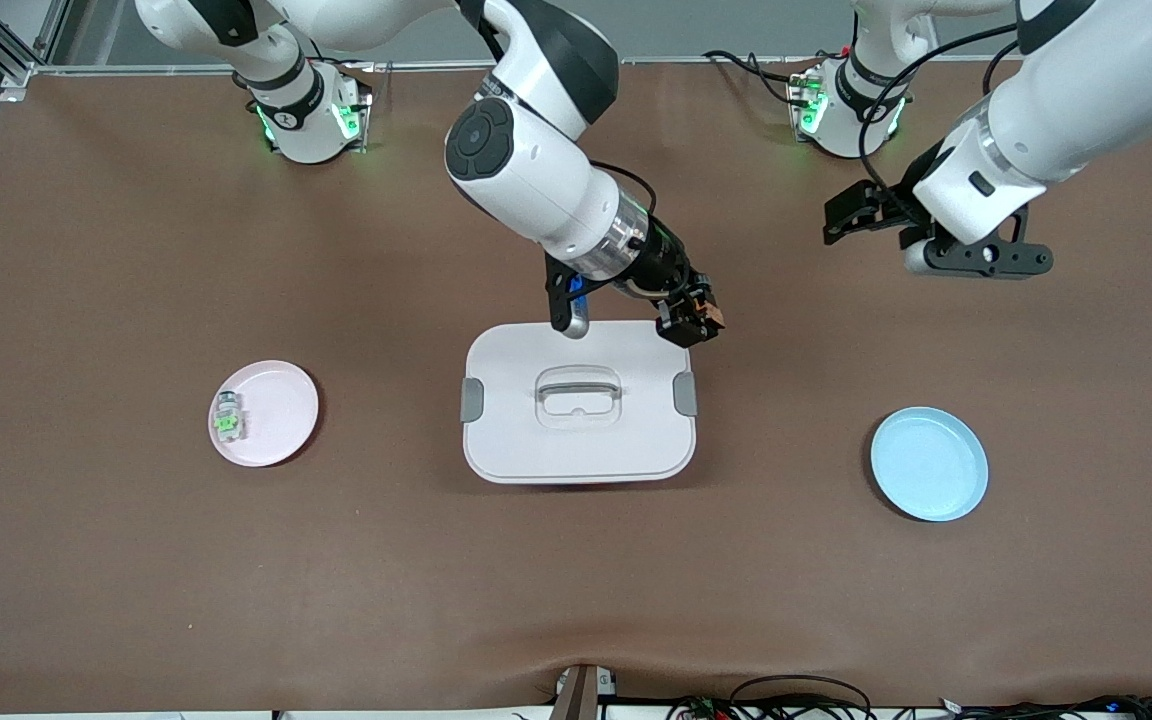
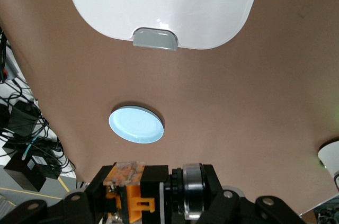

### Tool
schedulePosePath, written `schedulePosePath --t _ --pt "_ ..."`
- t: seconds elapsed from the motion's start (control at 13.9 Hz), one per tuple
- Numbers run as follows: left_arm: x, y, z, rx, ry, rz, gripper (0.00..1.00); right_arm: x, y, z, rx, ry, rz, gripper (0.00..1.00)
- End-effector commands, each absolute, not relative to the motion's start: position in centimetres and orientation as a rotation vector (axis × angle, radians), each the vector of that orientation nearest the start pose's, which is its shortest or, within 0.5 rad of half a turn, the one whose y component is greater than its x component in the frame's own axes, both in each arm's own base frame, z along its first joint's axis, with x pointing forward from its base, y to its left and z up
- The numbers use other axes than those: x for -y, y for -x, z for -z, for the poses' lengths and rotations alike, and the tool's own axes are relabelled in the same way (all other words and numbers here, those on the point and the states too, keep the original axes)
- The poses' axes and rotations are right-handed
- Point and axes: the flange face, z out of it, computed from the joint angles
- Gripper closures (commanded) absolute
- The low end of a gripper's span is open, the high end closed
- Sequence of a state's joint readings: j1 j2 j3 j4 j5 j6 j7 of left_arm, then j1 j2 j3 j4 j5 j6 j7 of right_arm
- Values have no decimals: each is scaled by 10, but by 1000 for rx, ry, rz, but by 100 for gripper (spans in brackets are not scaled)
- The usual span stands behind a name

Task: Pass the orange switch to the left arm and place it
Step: 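Hold the switch above the box while the left gripper grasps it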

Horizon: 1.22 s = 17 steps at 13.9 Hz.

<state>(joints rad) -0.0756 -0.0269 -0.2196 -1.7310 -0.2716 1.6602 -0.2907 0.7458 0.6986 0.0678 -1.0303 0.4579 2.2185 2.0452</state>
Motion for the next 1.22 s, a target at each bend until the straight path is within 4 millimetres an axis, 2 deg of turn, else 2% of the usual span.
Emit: schedulePosePath --t 0.0,0.22,0.29,0.57,0.86,1.01,1.15 --pt "186 -509 -567 48 3475 -107 0 -572 -549 -498 -1723 1846 -570 100" --pt "188 -515 -553 19 3620 -69 0 -573 -549 -501 -1713 1828 -563 100" --pt "186 -519 -550 62 3665 -51 0 -573 -550 -499 -1714 1827 -563 100" --pt "198 -537 -538 219 3813 11 0 -585 -544 -483 -1739 1818 -594 100" --pt "229 -540 -520 232 3837 77 0 -597 -530 -483 -1740 1824 -611 100" --pt "231 -538 -507 252 3824 80 2 -597 -531 -493 -1735 1809 -615 100" --pt "232 -531 -496 161 3818 71 8 -596 -532 -504 -1742 1778 -623 100"
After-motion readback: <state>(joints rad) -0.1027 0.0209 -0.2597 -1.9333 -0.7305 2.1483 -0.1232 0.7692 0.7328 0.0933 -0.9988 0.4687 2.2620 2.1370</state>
